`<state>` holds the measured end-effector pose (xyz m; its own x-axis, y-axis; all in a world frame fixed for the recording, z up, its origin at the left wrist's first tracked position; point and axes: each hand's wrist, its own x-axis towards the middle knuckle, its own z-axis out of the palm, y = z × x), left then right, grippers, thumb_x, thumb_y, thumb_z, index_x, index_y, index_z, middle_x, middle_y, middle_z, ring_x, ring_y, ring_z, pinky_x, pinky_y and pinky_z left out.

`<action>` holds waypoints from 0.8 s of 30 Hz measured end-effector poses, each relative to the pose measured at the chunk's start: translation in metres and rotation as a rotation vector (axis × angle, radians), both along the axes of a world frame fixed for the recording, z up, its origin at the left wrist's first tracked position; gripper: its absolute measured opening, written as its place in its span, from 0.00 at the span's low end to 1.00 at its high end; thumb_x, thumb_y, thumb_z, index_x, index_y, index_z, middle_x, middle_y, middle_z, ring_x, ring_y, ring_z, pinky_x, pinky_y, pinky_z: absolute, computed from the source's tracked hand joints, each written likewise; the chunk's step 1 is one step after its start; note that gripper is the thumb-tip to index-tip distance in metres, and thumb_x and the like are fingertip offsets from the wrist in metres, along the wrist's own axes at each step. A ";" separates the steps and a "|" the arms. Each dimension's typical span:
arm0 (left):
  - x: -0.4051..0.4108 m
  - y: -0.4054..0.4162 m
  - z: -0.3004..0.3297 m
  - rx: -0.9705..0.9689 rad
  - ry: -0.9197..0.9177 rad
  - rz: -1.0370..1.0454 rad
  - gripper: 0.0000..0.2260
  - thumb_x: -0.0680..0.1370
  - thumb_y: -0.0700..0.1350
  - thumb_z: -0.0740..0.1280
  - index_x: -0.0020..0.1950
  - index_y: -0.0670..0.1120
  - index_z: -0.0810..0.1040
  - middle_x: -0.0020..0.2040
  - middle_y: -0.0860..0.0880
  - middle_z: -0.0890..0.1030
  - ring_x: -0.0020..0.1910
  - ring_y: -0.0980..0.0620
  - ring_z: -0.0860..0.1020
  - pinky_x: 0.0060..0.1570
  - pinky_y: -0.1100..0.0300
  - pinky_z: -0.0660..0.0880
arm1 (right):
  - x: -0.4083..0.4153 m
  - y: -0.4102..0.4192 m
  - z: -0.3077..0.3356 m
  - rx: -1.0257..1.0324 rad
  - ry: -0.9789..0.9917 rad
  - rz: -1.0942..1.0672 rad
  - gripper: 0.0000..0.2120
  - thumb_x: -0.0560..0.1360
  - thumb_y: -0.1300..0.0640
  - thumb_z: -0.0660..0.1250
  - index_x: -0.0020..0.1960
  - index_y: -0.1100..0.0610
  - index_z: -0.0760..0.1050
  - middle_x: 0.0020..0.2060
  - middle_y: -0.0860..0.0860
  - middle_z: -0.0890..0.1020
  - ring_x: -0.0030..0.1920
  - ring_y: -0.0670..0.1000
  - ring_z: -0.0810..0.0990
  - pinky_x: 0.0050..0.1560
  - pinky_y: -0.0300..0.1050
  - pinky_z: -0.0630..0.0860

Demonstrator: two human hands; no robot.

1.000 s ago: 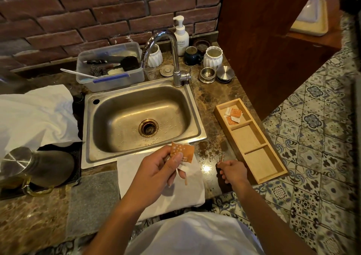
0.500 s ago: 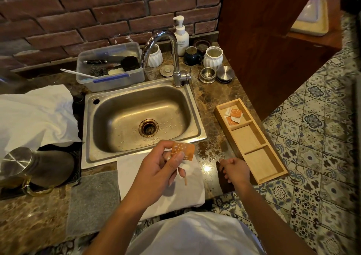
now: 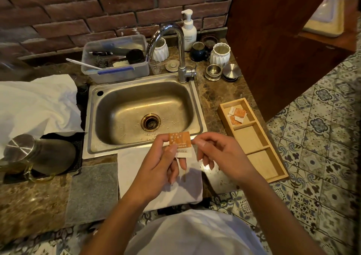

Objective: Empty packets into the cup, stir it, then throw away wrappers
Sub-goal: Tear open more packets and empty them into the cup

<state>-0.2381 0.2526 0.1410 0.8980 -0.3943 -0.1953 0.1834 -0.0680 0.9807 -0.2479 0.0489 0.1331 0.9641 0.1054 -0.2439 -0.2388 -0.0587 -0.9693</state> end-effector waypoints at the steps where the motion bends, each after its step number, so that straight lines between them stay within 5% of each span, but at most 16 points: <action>1: -0.001 -0.001 -0.001 0.003 0.004 0.012 0.09 0.84 0.48 0.56 0.61 0.50 0.71 0.38 0.42 0.82 0.25 0.49 0.71 0.25 0.64 0.68 | 0.001 0.002 0.004 -0.021 -0.013 0.050 0.05 0.81 0.56 0.68 0.53 0.55 0.83 0.35 0.52 0.84 0.33 0.47 0.79 0.34 0.40 0.75; 5: -0.005 -0.003 -0.009 0.018 0.004 0.041 0.08 0.84 0.51 0.58 0.61 0.54 0.72 0.36 0.44 0.81 0.26 0.51 0.72 0.26 0.63 0.69 | 0.003 0.006 0.006 -0.024 -0.011 0.157 0.04 0.79 0.59 0.70 0.51 0.61 0.81 0.35 0.52 0.82 0.33 0.41 0.79 0.33 0.33 0.74; 11: -0.022 -0.002 -0.015 0.152 0.033 0.169 0.07 0.85 0.48 0.57 0.58 0.51 0.73 0.32 0.46 0.79 0.24 0.54 0.71 0.24 0.62 0.67 | 0.013 0.015 -0.018 -0.035 0.028 0.316 0.02 0.80 0.58 0.69 0.49 0.56 0.80 0.34 0.52 0.82 0.33 0.42 0.80 0.33 0.33 0.75; 15: -0.037 0.007 -0.027 0.161 0.066 0.218 0.08 0.86 0.46 0.54 0.59 0.48 0.72 0.35 0.41 0.79 0.23 0.52 0.70 0.25 0.61 0.67 | 0.015 0.032 -0.027 -0.078 0.050 0.369 0.05 0.80 0.58 0.69 0.51 0.61 0.79 0.35 0.52 0.82 0.32 0.39 0.80 0.33 0.33 0.75; 21: -0.040 0.033 -0.042 0.242 0.036 0.148 0.09 0.86 0.47 0.55 0.59 0.46 0.72 0.35 0.43 0.80 0.24 0.50 0.72 0.26 0.61 0.69 | 0.012 0.046 -0.041 -0.125 -0.008 0.421 0.07 0.80 0.56 0.70 0.53 0.59 0.80 0.39 0.57 0.83 0.40 0.55 0.84 0.43 0.52 0.83; 24: -0.039 0.049 -0.051 0.295 0.054 0.089 0.09 0.85 0.48 0.57 0.55 0.46 0.74 0.36 0.44 0.80 0.26 0.52 0.73 0.29 0.61 0.70 | 0.007 0.056 -0.052 -0.211 0.031 0.458 0.08 0.81 0.52 0.69 0.56 0.56 0.80 0.39 0.49 0.85 0.39 0.47 0.85 0.39 0.41 0.81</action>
